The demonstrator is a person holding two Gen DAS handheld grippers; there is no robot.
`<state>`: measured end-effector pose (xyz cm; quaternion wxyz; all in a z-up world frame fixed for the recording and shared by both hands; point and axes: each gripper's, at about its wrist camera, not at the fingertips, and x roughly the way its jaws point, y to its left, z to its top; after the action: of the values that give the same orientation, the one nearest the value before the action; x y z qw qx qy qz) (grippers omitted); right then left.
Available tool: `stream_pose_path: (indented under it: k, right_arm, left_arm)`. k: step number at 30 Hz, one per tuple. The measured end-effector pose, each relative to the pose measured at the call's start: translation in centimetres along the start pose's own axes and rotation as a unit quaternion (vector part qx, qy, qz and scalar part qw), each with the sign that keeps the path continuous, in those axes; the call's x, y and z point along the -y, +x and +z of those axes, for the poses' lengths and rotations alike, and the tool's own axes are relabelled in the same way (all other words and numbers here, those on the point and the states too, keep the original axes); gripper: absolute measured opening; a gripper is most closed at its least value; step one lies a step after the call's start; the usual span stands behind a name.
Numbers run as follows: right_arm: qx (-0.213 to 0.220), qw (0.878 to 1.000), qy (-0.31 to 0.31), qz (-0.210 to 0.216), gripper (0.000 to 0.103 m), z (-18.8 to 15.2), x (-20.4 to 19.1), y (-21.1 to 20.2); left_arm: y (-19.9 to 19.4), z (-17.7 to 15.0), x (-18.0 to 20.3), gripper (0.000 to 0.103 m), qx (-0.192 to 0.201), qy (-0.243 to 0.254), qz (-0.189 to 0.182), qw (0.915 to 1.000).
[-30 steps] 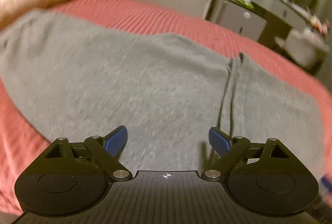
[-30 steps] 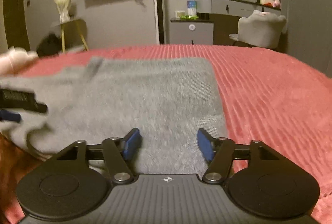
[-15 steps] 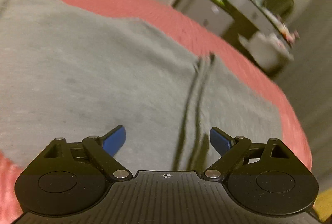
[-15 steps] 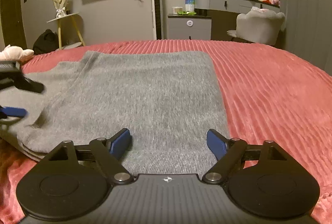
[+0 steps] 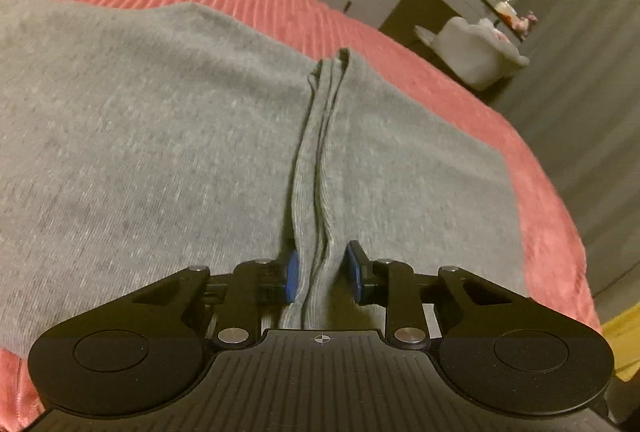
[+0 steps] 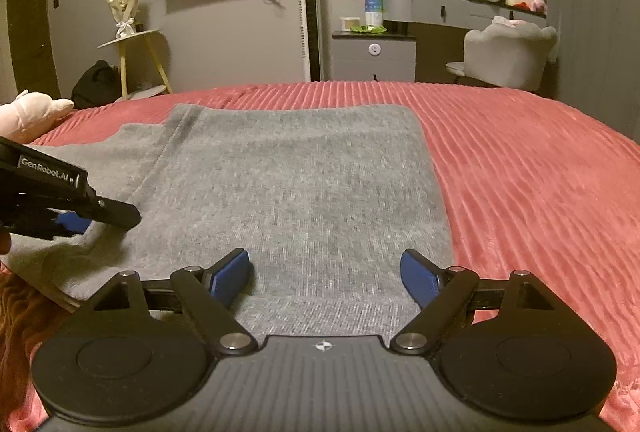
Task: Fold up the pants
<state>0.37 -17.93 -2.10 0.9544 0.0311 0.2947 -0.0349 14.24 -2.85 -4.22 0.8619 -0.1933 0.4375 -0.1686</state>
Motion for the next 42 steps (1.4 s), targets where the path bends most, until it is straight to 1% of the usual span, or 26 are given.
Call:
stream_pose_path:
  k: [4,8,11,13,14,15,17,18,19,21,22,23,24,25,26,28,30,31,33,34,36,38,40,42]
  right_arm:
    - [0.002,1.0,0.001,0.002,0.085,0.0,-0.1,0.0]
    - [0.012,1.0,0.008,0.002,0.085,0.2,0.0,-0.2]
    - [0.021,1.0,0.016,0.001,0.085,0.3,0.1,-0.4]
    - [0.024,0.999,0.023,0.002,0.085,0.3,0.3,-0.5]
    - [0.027,0.999,0.025,0.003,0.085,0.3,0.4,-0.6]
    - [0.031,0.999,0.028,0.005,0.085,0.3,0.4,-0.7]
    - [0.035,0.999,0.032,0.01,0.085,0.4,0.6,-0.8]
    - [0.034,0.999,0.035,0.011,0.085,0.4,0.6,-0.7]
    - [0.031,0.999,0.038,0.012,0.085,0.4,0.6,-0.5]
    - [0.022,0.999,0.043,0.015,0.085,0.3,0.8,0.0]
    - [0.021,0.999,0.042,0.015,0.085,0.3,0.8,0.2]
    - [0.022,0.999,0.042,0.015,0.085,0.3,0.8,0.3]
    - [0.022,0.999,0.041,0.016,0.085,0.4,0.8,0.4]
    - [0.021,0.999,0.041,0.015,0.085,0.4,0.7,0.5]
    - [0.018,0.999,0.04,0.015,0.085,0.4,0.7,0.6]
    - [0.013,0.999,0.037,0.016,0.085,0.3,0.8,0.9]
    - [0.013,0.999,0.036,0.016,0.086,0.3,0.8,0.9]
    - [0.012,0.999,0.035,0.017,0.087,0.4,0.9,1.0]
    - [0.009,0.999,0.034,0.017,0.087,0.3,1.0,1.2]
    - [0.008,0.999,0.032,0.017,0.088,0.2,1.0,1.2]
    - [0.006,0.999,0.029,0.017,0.088,0.2,0.9,1.2]
    - [0.004,0.999,0.029,0.018,0.089,0.3,1.0,1.3]
    - [0.004,0.999,0.028,0.019,0.09,0.3,1.0,1.3]
    - [0.003,1.0,0.024,0.02,0.091,0.3,0.9,1.4]
  left_arm:
    - [-0.2,-0.2,0.1,0.02,0.009,0.002,-0.002,1.0]
    - [-1.2,-0.2,0.2,0.017,0.028,0.007,-0.007,0.9996]
    - [-2.4,0.1,0.1,0.016,0.05,0.004,-0.012,0.9987]
    - [-3.6,0.2,-0.1,0.014,0.075,-0.003,-0.011,0.9971]
    - [-4.3,0.3,-0.3,0.007,0.091,-0.005,-0.003,0.9959]
    - [-5.1,0.3,-0.5,0.002,0.11,0.0,0.015,0.9939]
    - [-6.0,0.6,-1.1,0.001,0.133,0.021,0.071,0.9883]
    - [-5.8,0.8,-1.7,0.001,0.121,0.03,0.092,0.9879]
    - [-5.4,1.0,-2.5,0.001,0.102,0.017,0.097,0.9899]
    - [-4.4,1.2,-3.7,0.01,0.067,-0.023,0.08,0.9943]
    - [-4.1,1.2,-3.7,0.021,0.058,-0.025,0.08,0.9948]
    - [-4.1,1.2,-3.4,0.033,0.06,-0.017,0.083,0.9946]
    - [-4.2,1.2,-3.2,0.042,0.065,-0.01,0.078,0.9948]
    - [-4.4,1.3,-3.2,0.063,0.071,-0.014,0.066,0.9952]
    - [-4.6,1.3,-3.4,0.073,0.077,-0.026,0.054,0.9953]
    - [-4.9,1.4,-4.3,0.073,0.077,-0.055,0.027,0.9951]
    - [-5.3,1.5,-5.4,0.073,0.076,-0.102,0.012,0.9918]
    - [-6.0,1.6,-6.5,0.073,0.085,-0.135,0.011,0.9871]
    - [-7.7,1.8,-8.8,0.073,0.113,-0.195,0.015,0.9742]
    - [-9.1,1.8,-10.2,0.073,0.137,-0.221,0.018,0.9655]
    - [-12.2,1.2,-13.5,0.075,0.192,-0.268,0.036,0.9432]
    - [-15.1,0.3,-16.7,0.077,0.231,-0.303,0.072,0.9216]
    - [-17.3,-0.9,-19.6,0.076,0.247,-0.328,0.11,0.9052]
    - [-18.5,-2.4,-22.3,0.077,0.25,-0.357,0.121,0.892]
